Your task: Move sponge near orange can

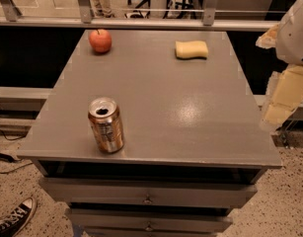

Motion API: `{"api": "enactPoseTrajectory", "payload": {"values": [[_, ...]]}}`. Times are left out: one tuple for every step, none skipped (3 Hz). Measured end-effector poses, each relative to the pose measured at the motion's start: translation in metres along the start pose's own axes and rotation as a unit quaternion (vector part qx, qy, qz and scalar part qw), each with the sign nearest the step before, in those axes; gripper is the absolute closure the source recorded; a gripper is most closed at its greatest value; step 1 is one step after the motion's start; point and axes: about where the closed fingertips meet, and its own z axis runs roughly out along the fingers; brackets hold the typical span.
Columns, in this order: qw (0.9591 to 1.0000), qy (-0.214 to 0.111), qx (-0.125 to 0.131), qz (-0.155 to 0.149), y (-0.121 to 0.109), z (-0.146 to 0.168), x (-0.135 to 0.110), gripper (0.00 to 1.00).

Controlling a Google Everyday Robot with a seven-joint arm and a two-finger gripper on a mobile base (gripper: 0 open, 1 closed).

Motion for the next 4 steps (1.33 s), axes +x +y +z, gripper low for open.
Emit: {"api": "enactPoseTrajectory", "payload": {"values": [[0.9999,-0.011,0.01,-0.003,-0.008,0.003,-0.006,0.0],[0.9987,-0.048,0.017,0.005,-0.052,0.026,-0.015,0.0],[0.9959,-0.086,0.016,0.021,-0.1,0.054,-0.015,0.0],[0.989,-0.142,0.021,0.035,-0.16,0.088,-0.009,0.0]]}}
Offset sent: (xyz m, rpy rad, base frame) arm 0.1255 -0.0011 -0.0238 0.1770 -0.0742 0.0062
